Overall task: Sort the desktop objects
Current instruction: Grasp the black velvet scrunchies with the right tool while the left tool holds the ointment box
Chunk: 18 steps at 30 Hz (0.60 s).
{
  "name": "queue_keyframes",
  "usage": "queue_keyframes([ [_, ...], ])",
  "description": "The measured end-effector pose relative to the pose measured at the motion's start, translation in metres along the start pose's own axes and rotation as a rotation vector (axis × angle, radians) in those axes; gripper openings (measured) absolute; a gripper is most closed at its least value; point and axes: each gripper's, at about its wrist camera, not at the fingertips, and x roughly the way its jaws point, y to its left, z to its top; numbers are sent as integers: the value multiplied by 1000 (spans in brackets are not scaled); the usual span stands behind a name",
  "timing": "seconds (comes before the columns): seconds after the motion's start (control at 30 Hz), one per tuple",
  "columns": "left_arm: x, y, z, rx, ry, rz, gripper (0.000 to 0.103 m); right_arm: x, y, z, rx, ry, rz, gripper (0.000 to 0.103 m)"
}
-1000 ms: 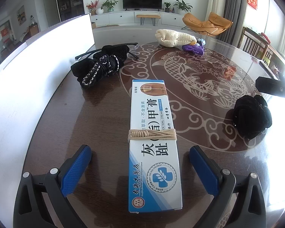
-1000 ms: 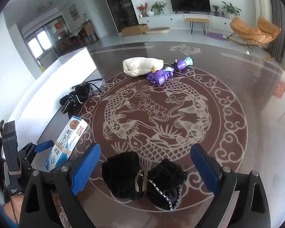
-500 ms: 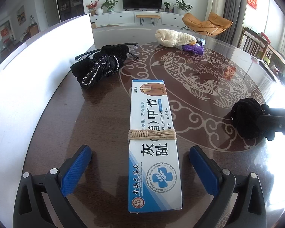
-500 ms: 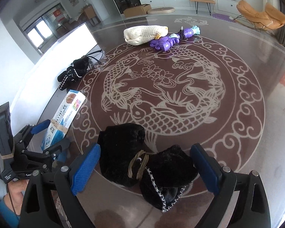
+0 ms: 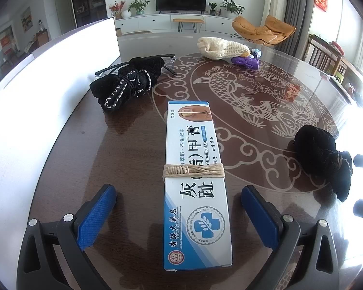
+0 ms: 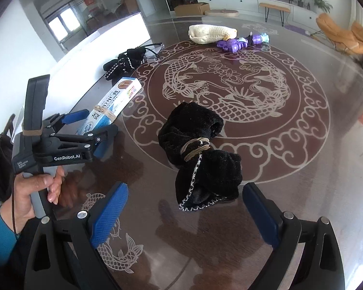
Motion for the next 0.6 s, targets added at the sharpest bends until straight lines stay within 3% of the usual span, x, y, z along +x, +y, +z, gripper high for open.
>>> queue_keyframes([
  [0.1,0,0,0,0,0,0,103,-11,1,1,-83,-34,-85,96],
  [0.2,0,0,0,0,0,0,103,-8,-3,6,-112,-32,-109,96],
  [0.4,-1,0,0,0,0,2,103,29,18,27,-282,-17,-193,96],
  [0.5,-1,1,0,0,0,3,103,47,18,29,-292,-7,-178,99],
  [0.6,-2,0,0,-1,0,3,103,51,6,30,-218,-18,-143,103],
])
